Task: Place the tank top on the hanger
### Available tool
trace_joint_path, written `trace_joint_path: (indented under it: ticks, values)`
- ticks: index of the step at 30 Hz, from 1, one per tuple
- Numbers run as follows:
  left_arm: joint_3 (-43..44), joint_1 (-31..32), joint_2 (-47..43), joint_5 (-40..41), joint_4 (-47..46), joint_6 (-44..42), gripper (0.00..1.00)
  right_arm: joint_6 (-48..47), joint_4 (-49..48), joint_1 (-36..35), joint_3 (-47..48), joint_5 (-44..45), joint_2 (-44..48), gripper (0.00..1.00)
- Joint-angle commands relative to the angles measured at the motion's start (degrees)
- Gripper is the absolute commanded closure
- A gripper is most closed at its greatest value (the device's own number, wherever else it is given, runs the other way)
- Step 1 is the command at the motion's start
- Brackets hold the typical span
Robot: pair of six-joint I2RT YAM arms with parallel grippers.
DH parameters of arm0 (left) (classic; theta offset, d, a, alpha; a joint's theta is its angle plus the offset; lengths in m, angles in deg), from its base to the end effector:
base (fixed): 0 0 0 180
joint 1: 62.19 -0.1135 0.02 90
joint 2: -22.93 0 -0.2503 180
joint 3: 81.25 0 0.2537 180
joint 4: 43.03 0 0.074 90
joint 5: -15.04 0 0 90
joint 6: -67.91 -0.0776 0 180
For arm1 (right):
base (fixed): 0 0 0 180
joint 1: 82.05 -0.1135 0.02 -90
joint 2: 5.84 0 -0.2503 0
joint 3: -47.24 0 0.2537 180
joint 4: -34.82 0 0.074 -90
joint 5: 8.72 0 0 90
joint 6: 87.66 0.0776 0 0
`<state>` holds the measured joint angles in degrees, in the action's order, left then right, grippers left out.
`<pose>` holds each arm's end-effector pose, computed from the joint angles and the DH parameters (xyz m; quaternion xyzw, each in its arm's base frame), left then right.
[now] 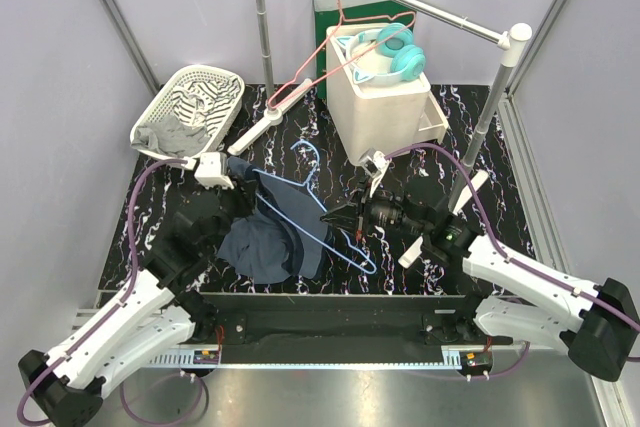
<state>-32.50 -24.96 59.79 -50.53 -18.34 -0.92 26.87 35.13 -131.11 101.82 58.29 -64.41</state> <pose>0.1859 -0.1009 0.2839 -0.0240 0.7748 -0.1531 0.6129 0.1656 0.2371 0.2985 -0.2851 0.6732 0.5162 0.4462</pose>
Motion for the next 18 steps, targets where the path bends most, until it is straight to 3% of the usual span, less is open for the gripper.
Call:
trace_joint_path:
  ticks: [1, 3, 4, 10, 13, 18]
  values:
    - [0.35, -0.14, 0.05, -0.34, -4.77, -0.16, 0.79, 0.78, -4.48, -0.42, 0.05, -0.4, 1.61, 1.0]
    - [0.26, -0.14, -0.3, -0.95, -4.76, -0.07, 0.92, 0.78, -4.48, -0.42, 0.05, -0.05, 1.52, 1.0]
    - [0.26, -0.14, -0.47, -1.31, -4.76, -0.07, 0.94, 0.78, -4.48, -0.34, -0.04, 0.39, 1.18, 1.0]
    - [1.4, -0.23, -2.14, -5.17, -3.1, -0.43, 0.92, 0.69, -4.65, -0.34, 0.14, 1.27, 0.03, 1.0]
    - [2.19, -0.14, -2.32, -8.59, -2.83, -0.6, 1.0, 0.69, -5.09, -0.34, 0.49, 1.54, -1.28, 1.0]
    - [4.74, -0.14, -1.53, -15.53, -2.83, -1.3, 1.0, 1.66, -7.72, -0.34, 0.75, 0.49, -4.1, 1.0]
